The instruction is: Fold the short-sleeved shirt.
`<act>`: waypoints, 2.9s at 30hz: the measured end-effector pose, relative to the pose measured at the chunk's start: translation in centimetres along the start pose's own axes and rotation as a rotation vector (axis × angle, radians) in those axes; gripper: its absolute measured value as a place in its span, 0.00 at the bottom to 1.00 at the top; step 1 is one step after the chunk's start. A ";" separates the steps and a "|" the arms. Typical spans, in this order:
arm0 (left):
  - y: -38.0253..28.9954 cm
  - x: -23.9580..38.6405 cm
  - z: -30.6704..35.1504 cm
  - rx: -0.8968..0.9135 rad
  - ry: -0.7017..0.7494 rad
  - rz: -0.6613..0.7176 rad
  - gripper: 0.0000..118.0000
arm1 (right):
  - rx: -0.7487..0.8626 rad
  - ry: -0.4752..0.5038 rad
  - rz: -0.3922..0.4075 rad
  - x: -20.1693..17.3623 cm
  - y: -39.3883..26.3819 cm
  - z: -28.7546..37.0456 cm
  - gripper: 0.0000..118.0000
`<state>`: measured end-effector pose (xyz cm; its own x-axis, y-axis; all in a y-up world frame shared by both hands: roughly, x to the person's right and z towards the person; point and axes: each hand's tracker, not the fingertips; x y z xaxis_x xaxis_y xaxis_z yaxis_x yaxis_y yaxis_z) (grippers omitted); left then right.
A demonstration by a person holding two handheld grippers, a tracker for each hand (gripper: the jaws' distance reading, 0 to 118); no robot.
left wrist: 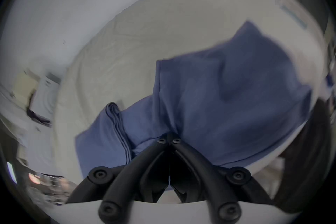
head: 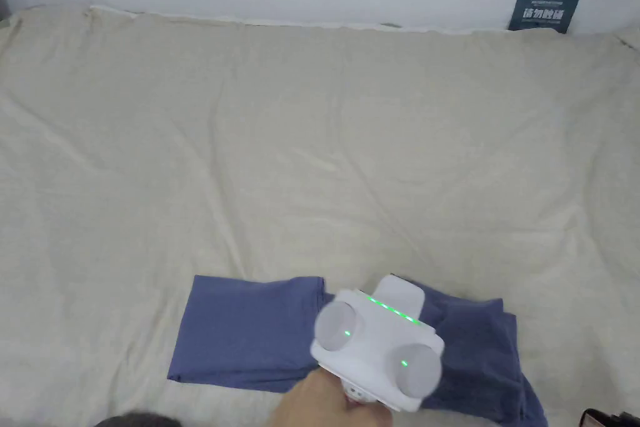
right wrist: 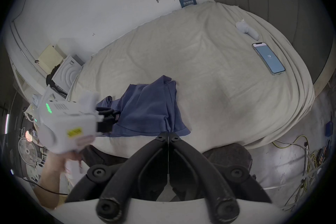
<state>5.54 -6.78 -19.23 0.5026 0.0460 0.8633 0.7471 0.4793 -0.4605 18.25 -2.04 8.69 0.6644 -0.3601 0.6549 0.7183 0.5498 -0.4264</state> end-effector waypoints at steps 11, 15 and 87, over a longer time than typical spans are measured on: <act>-7.6 -30.0 3.9 0.008 -0.239 0.557 0.02 | -0.036 0.032 0.020 -3.7 1.1 -3.5 0.00; -8.7 -31.4 2.2 0.035 -0.318 0.547 0.77 | -0.051 0.032 0.033 -4.7 1.5 -4.3 0.00; 0.9 -3.9 5.8 -0.059 -0.095 0.257 0.16 | -0.061 0.109 -0.200 1.1 -3.3 0.3 0.00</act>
<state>1.76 -1.42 -21.83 0.6376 0.2430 0.7310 0.6259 0.3898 -0.6755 16.60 -4.04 11.02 0.5233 -0.5385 0.6604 0.8470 0.4141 -0.3335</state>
